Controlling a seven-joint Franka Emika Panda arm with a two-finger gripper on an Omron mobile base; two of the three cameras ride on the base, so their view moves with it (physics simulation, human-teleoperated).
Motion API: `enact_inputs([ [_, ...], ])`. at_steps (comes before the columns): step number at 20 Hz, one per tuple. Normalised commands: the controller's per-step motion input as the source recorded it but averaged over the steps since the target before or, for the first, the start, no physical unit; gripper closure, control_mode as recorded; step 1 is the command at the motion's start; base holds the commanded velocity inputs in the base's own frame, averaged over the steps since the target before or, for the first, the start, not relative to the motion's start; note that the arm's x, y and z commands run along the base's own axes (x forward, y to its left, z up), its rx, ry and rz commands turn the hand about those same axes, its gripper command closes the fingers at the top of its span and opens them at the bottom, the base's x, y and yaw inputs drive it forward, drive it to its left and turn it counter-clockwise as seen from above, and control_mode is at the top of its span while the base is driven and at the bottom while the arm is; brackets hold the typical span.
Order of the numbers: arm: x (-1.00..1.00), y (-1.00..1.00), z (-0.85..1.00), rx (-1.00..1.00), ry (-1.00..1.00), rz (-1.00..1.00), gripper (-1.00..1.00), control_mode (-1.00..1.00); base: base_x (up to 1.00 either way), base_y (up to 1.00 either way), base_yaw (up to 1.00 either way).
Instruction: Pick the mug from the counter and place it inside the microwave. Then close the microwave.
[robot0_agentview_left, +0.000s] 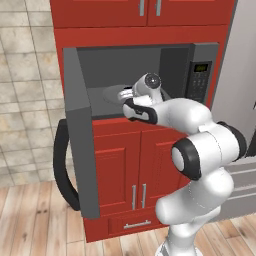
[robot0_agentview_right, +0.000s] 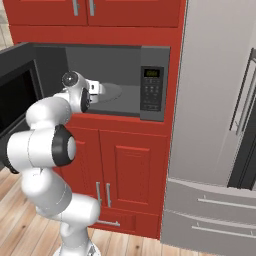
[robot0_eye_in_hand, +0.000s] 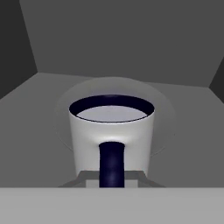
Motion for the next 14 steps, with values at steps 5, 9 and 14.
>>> enact_inputs([
  [5,0.32,0.00,0.00,0.00,0.00,0.00,1.00,-1.00,0.00,0.00,0.00],
  [9,0.37,0.00,0.00,0.00,0.00,0.00,1.00,-1.00,0.00,0.00,0.00],
  [14,0.31,0.00,0.00,0.00,0.00,0.00,1.00,-1.00,0.00,0.00,0.00],
])
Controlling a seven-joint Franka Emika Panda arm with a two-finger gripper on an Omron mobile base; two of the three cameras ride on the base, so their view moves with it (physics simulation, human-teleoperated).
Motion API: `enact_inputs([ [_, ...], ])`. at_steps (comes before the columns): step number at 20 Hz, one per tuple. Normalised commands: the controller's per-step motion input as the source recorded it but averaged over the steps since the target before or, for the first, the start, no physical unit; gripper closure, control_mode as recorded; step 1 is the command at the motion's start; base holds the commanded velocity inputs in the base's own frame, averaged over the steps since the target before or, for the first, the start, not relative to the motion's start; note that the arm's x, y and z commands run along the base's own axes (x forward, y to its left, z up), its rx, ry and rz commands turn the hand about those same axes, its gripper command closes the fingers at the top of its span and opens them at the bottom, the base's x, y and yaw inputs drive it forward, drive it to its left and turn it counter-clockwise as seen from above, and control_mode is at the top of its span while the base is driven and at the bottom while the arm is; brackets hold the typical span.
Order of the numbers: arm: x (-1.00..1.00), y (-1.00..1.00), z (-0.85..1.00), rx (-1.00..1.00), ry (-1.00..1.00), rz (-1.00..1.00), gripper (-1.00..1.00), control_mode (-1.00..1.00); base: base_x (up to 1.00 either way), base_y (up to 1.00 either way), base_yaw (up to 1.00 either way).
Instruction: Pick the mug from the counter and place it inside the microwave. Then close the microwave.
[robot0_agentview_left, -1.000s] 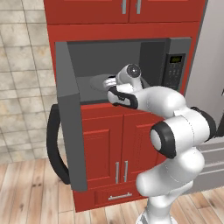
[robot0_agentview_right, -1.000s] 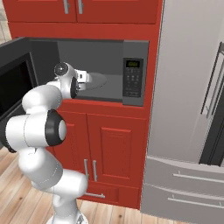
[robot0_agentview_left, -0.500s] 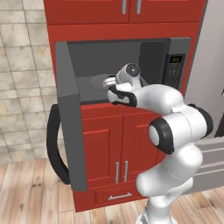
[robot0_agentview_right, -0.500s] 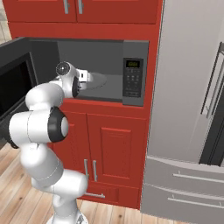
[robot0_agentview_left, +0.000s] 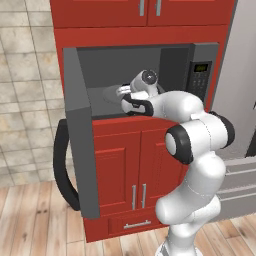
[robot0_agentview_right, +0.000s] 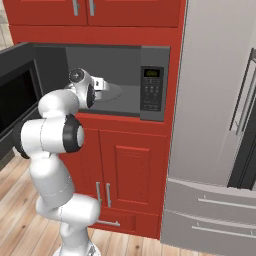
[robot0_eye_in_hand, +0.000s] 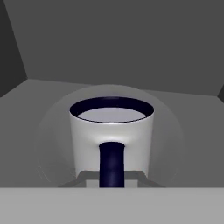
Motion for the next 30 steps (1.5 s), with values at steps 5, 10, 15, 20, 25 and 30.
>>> enact_inputs([
  [5,0.20,0.01,0.00,0.00,0.00,0.00,1.00,-1.00,0.00,0.00,0.00],
  [10,0.11,0.01,0.00,0.00,0.00,0.00,1.00,-1.00,0.00,0.00,0.00],
  [15,0.00,0.00,0.00,0.00,0.00,0.00,-1.00,-1.00,0.00,0.00,0.00],
  [20,0.00,0.00,0.00,0.00,0.00,0.00,-1.00,-1.00,0.00,0.00,0.00],
  [25,0.00,0.00,0.00,0.00,0.00,0.00,-1.00,-1.00,0.00,0.00,0.00],
  [30,-0.27,0.00,0.00,0.00,0.00,0.00,-1.00,-1.00,0.00,0.00,0.00],
])
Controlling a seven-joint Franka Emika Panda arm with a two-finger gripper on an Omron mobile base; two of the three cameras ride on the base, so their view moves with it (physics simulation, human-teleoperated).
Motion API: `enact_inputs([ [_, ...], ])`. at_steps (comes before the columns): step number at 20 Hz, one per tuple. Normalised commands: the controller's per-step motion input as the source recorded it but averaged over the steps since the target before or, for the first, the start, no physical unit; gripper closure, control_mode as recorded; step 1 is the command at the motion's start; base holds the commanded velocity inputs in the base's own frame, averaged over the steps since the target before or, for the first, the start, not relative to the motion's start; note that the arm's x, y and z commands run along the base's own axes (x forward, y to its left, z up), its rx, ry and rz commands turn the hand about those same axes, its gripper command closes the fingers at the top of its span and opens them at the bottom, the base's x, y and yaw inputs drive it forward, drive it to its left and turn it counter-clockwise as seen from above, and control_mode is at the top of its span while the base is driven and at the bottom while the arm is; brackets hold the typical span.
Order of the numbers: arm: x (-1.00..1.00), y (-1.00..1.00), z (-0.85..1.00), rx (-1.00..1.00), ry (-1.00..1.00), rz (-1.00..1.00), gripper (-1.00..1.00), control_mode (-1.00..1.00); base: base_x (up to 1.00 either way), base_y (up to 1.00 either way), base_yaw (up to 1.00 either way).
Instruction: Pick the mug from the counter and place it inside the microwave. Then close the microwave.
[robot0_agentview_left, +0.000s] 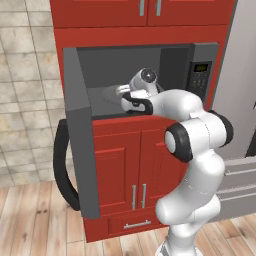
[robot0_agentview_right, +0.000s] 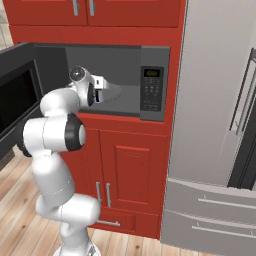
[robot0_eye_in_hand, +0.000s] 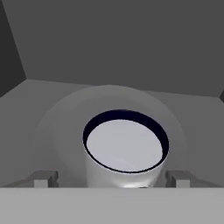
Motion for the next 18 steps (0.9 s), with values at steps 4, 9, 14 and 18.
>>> enact_inputs([
  [4,-0.28,0.00,0.00,0.00,0.00,0.00,-1.00,-1.00,0.00,0.00,0.00],
  [9,-0.03,0.00,0.00,0.00,0.00,0.00,-1.00,-1.00,0.00,0.00,0.00],
  [14,-0.19,0.00,0.00,0.00,0.00,0.00,-1.00,-1.00,0.00,0.00,0.00],
  [18,-0.43,0.00,0.06,0.00,0.06,0.00,-1.00,-1.00,0.00,0.00,0.00],
])
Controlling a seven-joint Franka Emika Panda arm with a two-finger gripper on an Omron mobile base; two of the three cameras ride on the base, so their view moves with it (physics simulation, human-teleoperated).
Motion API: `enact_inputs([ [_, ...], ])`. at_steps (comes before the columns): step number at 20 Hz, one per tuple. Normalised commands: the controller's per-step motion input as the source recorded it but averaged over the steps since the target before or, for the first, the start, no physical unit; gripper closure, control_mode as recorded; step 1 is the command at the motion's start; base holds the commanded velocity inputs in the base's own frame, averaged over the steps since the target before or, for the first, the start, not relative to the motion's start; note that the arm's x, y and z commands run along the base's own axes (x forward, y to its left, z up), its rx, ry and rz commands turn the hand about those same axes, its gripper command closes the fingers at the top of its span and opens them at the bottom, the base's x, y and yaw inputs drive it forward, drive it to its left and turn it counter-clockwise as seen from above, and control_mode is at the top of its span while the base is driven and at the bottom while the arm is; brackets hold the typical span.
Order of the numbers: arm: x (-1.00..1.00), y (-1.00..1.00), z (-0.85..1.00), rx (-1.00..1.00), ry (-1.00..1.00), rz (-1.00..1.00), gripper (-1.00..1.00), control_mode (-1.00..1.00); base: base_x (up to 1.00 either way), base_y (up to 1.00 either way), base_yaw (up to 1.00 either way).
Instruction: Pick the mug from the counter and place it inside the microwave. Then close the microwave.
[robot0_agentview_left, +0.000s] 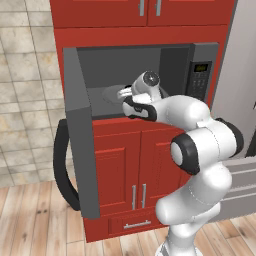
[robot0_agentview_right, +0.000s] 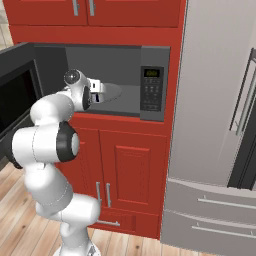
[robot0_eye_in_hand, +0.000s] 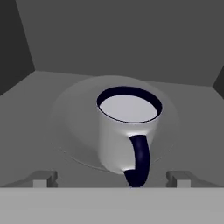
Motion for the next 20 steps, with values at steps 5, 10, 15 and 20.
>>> enact_inputs([
  [5,-0.52,0.00,0.18,0.00,0.09,0.00,-1.00,-1.00,0.00,0.00,0.00],
  [10,-0.49,0.00,0.29,0.00,0.11,0.00,-1.00,-1.00,0.00,0.00,0.00],
  [15,-0.55,-0.02,0.12,0.00,0.10,0.00,-1.00,-1.00,0.00,0.00,0.00],
  [20,-0.67,-0.01,0.00,0.00,0.02,0.00,-1.00,-1.00,0.00,0.00,0.00],
])
